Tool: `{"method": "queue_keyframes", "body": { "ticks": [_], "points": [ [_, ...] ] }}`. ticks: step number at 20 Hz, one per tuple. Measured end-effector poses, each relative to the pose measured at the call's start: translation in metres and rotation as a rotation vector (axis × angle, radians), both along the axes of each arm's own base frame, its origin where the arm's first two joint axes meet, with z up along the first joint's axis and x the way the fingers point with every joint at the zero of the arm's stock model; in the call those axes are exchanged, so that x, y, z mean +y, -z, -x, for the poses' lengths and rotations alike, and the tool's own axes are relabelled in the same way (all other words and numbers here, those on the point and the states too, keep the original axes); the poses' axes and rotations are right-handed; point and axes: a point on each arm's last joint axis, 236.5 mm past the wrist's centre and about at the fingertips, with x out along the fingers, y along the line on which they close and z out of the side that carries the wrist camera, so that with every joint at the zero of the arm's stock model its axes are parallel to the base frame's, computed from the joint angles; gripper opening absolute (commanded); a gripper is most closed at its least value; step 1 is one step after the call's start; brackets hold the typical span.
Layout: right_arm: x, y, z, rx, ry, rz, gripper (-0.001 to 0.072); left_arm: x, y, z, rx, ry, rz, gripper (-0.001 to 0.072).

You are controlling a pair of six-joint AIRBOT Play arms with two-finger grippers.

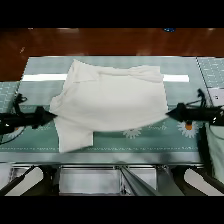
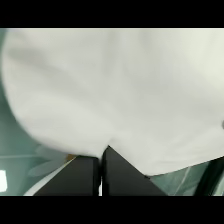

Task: Fold the shirts.

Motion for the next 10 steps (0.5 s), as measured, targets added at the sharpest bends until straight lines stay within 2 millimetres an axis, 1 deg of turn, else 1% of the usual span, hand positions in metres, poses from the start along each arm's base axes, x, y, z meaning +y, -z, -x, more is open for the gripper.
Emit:
{"method": "queue_keyframes", "body": {
  "ticks": [1,2,3,4,5,6,7,8,9,10],
  "points": [
    [-0.006,-0.034,-0.023,-0.098,-0.002,0.034,0.0027,0.005,-0.034,-0.022,-0.110,-0.024,-0.009,0.0025],
    [-0.012,-0.072,-0.043,-0.196,-0.006,0.071,0.0026,0.007,-0.074,-0.039,-0.222,-0.036,-0.010,0.0025],
    [-0.016,-0.115,-0.059,-0.299,-0.015,0.108,0.0026,0.009,-0.115,-0.052,-0.330,-0.039,-0.029,0.0025],
    [-0.020,-0.164,-0.073,-0.417,-0.028,0.157,0.0026,0.011,-0.164,-0.063,-0.448,-0.046,-0.059,0.0025],
    [-0.023,-0.214,-0.081,-0.528,-0.040,0.210,0.0026,0.012,-0.209,-0.069,-0.551,-0.049,-0.094,0.0025],
    [-0.024,-0.259,-0.084,-0.623,-0.042,0.258,0.0026,0.012,-0.259,-0.071,-0.661,-0.046,-0.139,0.0025],
    [-0.024,-0.306,-0.082,-0.720,-0.046,0.312,0.0027,0.011,-0.305,-0.068,-0.759,-0.046,-0.189,0.0025],
    [-0.022,-0.346,-0.076,-0.802,-0.044,0.355,0.0027,0.008,-0.348,-0.062,-0.850,-0.047,-0.248,0.0025],
    [-0.019,-0.386,-0.066,-0.886,-0.042,0.399,0.0027,0.005,-0.387,-0.053,-0.933,-0.048,-0.306,0.0025],
    [-0.015,-0.418,-0.054,-0.956,-0.038,0.436,0.0027,0.000,-0.424,-0.040,-1.009,-0.048,-0.364,0.0025]
  ]
}}
